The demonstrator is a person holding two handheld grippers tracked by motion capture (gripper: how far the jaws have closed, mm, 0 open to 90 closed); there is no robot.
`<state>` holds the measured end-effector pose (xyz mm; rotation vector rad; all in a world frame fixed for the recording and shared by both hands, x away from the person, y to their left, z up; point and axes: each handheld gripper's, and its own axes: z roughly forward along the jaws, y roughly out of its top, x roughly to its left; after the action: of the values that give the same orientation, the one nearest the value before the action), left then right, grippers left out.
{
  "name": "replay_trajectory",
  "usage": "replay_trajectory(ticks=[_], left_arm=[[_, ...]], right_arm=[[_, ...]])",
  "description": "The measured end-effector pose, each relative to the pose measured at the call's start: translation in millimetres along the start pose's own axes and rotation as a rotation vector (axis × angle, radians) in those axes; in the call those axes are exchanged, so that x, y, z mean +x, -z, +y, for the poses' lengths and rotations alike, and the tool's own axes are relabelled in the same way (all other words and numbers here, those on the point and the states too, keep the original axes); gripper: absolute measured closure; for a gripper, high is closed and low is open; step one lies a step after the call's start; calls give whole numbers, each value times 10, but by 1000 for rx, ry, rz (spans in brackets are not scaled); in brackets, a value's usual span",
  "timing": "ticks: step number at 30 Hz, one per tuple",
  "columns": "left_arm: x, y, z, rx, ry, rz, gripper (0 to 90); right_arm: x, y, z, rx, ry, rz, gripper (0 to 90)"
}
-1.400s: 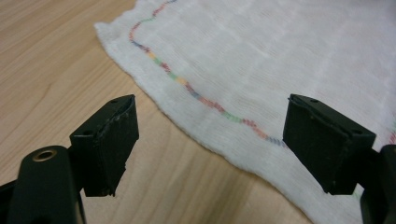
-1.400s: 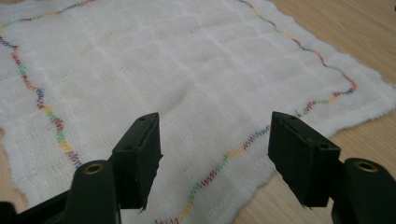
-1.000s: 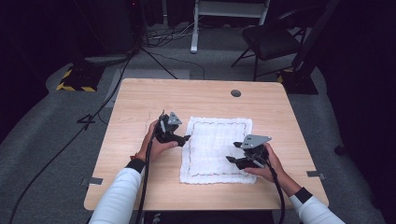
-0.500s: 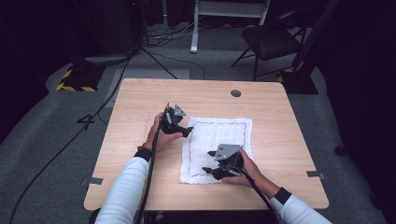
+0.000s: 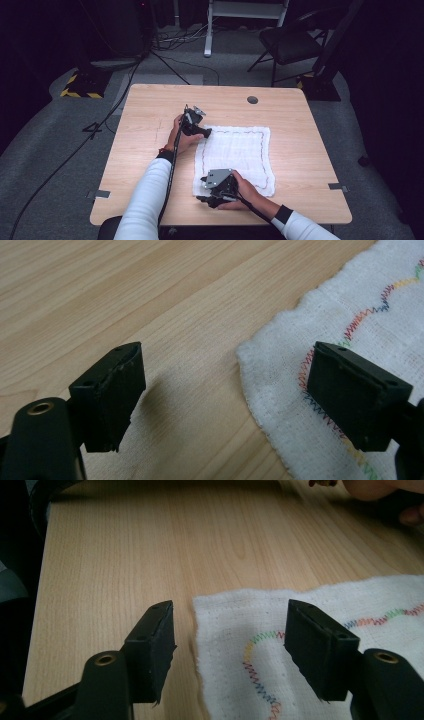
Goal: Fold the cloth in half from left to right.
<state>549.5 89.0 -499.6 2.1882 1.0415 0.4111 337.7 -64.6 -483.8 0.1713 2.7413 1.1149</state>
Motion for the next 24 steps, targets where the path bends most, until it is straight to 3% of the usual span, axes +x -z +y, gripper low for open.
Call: replay_trajectory(ticks=[3, 6, 8, 16, 18, 20, 21, 22, 24], left_arm=[[5, -8, 3, 3, 9, -7, 157], [27, -4, -9, 5, 16, -20, 169], [22, 12, -21, -7, 3, -37, 229], [32, 69, -63, -31, -23, -88, 490], [50, 79, -74, -33, -28, -99, 563], [62, 88, -80, -32, -24, -105, 597], [71, 95, -85, -32, -27, -104, 597], [86, 106, -91, -28, -32, -104, 616], [94, 111, -94, -27, -36, -108, 650]], right_arm=[[8, -33, 10, 4, 4, -2, 369], [-19, -66, 11, 4, -22, 14, 357], [-28, -95, 24, 25, -26, -5, 363], [-71, -153, 1, 35, -54, 27, 376], [-77, -160, 15, 40, -60, 28, 428], [-84, -163, 31, 41, -60, 20, 536], [-84, -163, 31, 41, -60, 20, 536], [-84, -162, 43, 42, -59, 4, 636], [-83, -161, 46, 42, -63, 2, 663]])
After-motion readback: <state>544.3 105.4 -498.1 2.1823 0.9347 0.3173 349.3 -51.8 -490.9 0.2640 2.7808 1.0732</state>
